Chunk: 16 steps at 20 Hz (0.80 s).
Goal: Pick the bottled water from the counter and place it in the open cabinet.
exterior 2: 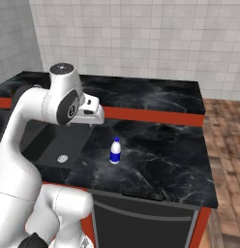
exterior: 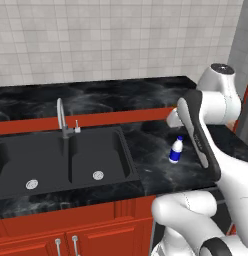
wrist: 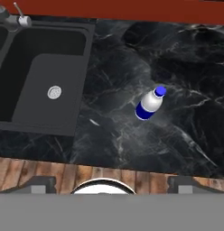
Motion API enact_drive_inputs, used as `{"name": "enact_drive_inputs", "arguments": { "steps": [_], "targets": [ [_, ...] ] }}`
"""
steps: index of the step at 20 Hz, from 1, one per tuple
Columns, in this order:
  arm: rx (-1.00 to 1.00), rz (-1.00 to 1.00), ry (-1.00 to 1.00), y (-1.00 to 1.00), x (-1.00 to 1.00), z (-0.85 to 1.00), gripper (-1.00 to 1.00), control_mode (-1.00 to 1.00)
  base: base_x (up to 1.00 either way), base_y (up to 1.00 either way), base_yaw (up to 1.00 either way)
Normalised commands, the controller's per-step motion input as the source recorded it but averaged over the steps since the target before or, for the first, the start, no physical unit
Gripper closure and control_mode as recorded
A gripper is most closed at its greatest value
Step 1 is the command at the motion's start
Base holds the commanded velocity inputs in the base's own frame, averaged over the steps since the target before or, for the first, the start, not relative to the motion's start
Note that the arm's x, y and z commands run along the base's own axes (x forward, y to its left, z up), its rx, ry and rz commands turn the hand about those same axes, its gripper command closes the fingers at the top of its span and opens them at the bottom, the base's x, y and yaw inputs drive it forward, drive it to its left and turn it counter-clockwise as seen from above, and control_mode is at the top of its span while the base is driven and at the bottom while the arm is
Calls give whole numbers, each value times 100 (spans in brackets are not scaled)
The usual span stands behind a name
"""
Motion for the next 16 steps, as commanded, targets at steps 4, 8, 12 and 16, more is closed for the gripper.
{"name": "enact_drive_inputs", "arguments": {
  "steps": [4, 8, 12, 16],
  "targets": [
    [0, 1, -25, -47, -21, -4, -100, -100, 0, 0, 0],
    [0, 6, -13, -21, 0, -2, -100, -100, 0, 0, 0],
    [0, 6, -1, -2, 0, -5, -100, -100, 0, 0, 0],
    [0, 1, -2, -23, 0, -7, -100, -100, 0, 0, 0]
  ]
}}
